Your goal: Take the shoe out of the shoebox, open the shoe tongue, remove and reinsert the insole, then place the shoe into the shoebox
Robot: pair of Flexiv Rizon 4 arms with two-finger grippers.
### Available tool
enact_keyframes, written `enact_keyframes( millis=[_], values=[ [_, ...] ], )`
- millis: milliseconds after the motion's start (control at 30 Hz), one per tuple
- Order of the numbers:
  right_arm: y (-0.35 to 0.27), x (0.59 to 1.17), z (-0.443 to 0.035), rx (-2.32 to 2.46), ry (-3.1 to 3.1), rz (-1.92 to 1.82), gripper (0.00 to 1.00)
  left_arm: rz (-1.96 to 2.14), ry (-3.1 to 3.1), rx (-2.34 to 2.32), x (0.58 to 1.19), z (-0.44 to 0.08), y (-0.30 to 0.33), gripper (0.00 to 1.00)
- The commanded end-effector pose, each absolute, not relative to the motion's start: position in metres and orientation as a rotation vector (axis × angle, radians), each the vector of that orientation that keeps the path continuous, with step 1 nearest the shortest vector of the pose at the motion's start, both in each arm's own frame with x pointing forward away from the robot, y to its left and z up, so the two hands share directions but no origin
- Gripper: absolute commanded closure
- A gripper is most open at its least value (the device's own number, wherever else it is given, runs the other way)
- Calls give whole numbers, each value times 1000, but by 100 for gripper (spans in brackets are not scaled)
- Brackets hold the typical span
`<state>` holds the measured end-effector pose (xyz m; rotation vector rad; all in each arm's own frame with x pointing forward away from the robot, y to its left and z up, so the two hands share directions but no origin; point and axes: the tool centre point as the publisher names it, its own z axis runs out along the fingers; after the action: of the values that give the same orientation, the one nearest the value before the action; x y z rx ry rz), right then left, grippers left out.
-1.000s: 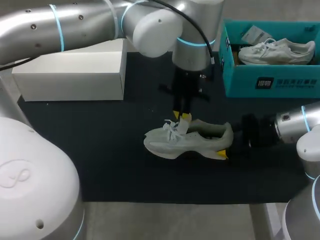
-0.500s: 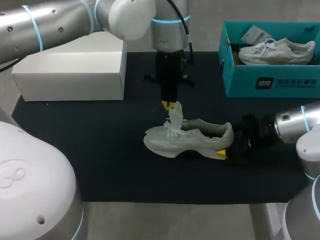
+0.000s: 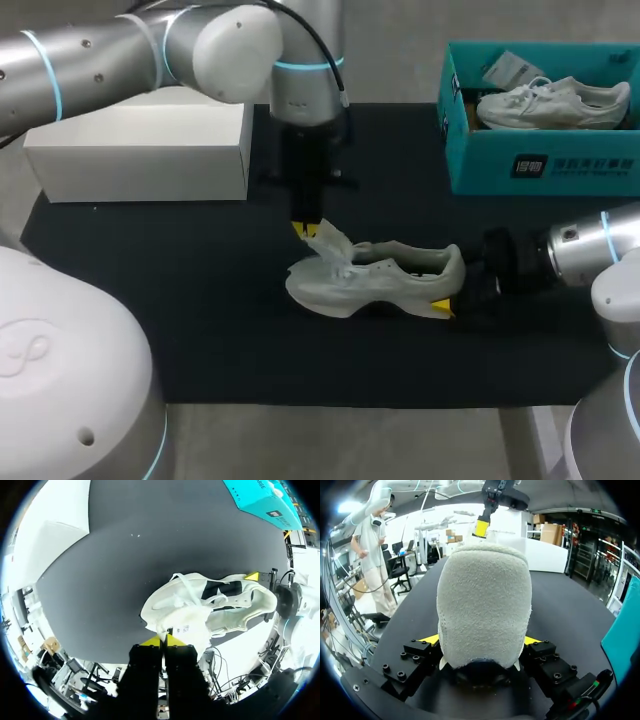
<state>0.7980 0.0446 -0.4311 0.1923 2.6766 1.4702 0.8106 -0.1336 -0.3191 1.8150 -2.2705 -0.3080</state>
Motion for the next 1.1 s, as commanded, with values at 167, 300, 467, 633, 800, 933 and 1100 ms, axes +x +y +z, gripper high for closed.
enact_keyframes(
  millis=[167, 300, 467, 633, 800, 933, 1100],
  values=[
    [44, 798, -434, 196, 2677, 1464, 100, -419, -2278, 1808, 814, -345, -125, 100],
    [44, 798, -434, 196, 2677, 1464, 100, -454, -2289, 1794, 813, -353, -120, 78],
    [44, 798, -434, 196, 2677, 1464, 100, -486, -2332, 1813, 814, -359, -124, 58],
    [44, 798, -434, 196, 2677, 1464, 100, -448, -2358, 1765, 815, -348, -126, 0],
    [44, 798, -434, 196, 2677, 1464, 100, -350, -2429, 1634, 815, -325, -126, 0],
    [44, 798, -434, 196, 2677, 1464, 100, -296, -2537, 1297, 815, -309, -130, 0],
    [44, 798, -434, 196, 2677, 1464, 100, -370, -2785, 669, 812, -308, -135, 0]
  ],
)
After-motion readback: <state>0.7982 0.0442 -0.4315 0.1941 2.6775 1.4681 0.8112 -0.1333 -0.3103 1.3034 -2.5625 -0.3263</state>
